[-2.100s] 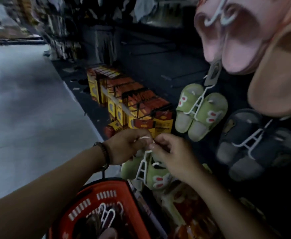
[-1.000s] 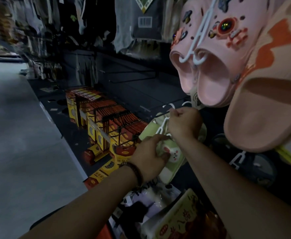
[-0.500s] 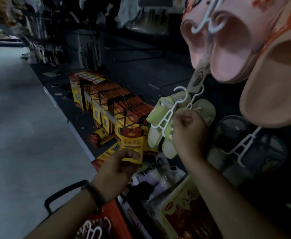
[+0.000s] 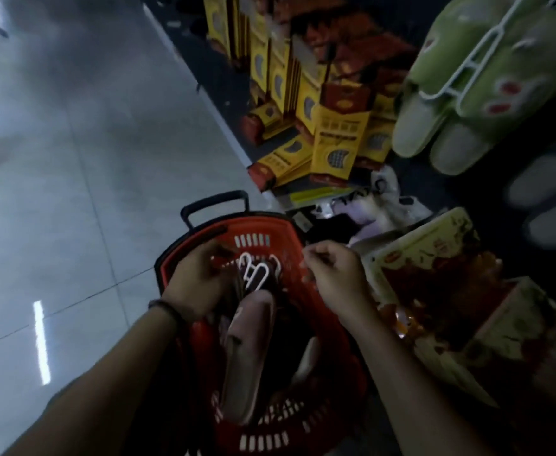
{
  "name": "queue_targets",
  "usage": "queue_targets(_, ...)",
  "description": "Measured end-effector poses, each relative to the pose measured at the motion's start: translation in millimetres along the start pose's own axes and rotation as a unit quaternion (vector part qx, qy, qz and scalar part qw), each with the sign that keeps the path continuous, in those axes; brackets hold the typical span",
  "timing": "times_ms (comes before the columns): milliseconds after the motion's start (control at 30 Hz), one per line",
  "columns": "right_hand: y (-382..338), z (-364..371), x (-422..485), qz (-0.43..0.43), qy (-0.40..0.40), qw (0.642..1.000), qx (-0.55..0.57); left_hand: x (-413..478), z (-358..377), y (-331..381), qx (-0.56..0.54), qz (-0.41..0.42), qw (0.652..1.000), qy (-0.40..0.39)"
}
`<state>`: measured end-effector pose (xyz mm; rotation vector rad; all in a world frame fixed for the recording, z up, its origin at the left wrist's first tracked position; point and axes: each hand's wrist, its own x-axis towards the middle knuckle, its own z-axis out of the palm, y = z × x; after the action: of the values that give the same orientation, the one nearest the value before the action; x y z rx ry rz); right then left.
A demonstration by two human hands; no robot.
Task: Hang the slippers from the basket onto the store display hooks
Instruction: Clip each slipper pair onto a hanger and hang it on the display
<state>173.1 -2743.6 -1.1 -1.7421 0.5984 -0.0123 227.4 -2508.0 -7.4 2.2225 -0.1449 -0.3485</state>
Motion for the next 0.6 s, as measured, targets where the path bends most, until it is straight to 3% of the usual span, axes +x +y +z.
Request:
queue_targets(67,7,7,7,0.014,-0.017,1.0,-0.012,4,2,-2,0.01,-0.004,1.0,0.0)
queue_targets(167,20,19,16,0.047,-0.045,0.997,-0.047,7,15,-13,0.101,-0.054,0.991,-0.074)
queue_targets(333,56,37,19,0.067,-0.157,0.955,-0.242,5,32,-38,0.162,-0.077,0.963,-0.201)
queue_targets(433,65,34,9,0.048,-0.281,0.858,-0.427,3,40,-45,0.21,-0.048,0.941,-0.259)
queue_targets(533,80,29,-1,0.076,-0.4,0.752,-0.518,3,49,-52,0.278,-0.014,0.909,-0.31)
queue_targets(600,89,25,-8,0.068,-0.428,0.704,-0.563,0,54,-50,0.321,0.013,0.892,-0.318)
